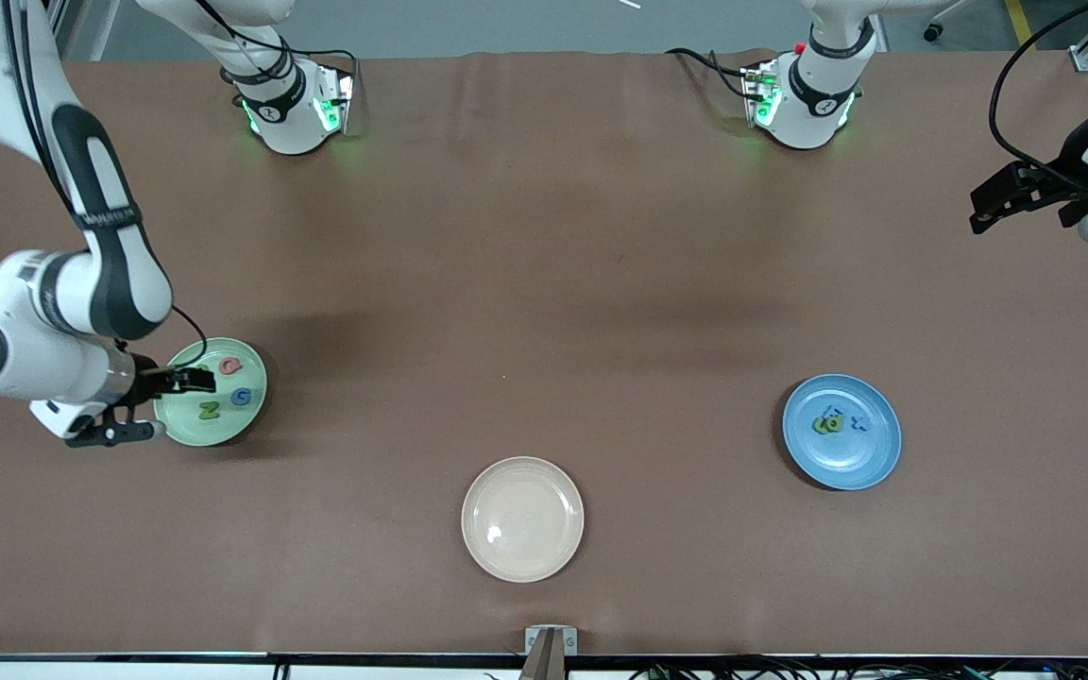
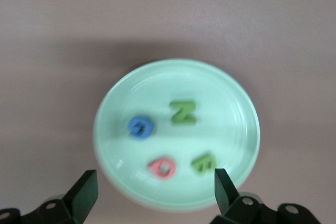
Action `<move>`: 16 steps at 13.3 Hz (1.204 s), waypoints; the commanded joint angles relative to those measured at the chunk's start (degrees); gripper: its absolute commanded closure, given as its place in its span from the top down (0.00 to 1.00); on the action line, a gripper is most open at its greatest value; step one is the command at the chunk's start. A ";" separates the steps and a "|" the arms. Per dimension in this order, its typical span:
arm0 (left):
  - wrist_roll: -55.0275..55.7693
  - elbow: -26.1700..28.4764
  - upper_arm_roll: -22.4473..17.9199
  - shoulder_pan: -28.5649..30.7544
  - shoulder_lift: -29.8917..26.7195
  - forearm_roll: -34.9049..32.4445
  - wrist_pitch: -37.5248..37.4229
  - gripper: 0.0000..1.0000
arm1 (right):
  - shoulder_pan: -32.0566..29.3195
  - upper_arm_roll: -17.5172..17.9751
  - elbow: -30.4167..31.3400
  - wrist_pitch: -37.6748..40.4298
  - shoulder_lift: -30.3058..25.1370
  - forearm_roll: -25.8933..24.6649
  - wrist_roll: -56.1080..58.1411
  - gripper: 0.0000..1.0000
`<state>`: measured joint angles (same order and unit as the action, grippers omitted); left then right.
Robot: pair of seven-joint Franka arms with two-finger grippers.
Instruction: Sort upper and lower case letters into plates
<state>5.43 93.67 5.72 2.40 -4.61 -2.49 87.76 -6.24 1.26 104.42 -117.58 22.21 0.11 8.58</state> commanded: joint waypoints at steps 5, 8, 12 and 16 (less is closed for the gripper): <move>-2.18 0.20 -0.01 0.06 -1.46 -0.94 0.22 1.00 | 1.31 0.50 2.37 14.73 -20.34 0.24 -7.58 1.00; -2.00 0.10 -0.01 0.06 -1.19 -1.03 0.22 1.00 | 3.26 0.50 0.97 19.30 -26.06 0.24 -12.97 1.00; -2.09 -0.51 -0.45 0.24 -1.02 -1.03 0.22 1.00 | 3.26 0.41 -13.42 32.38 -26.61 0.15 -12.18 1.00; -2.09 -0.51 -0.45 0.24 -0.93 -1.03 0.22 1.00 | 2.99 -0.02 -16.18 33.03 -26.61 0.06 -11.83 1.00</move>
<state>4.71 93.19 5.32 2.58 -4.95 -2.49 87.82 -2.88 1.52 89.49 -85.06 -5.29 0.21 -3.16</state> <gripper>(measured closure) 0.000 0.000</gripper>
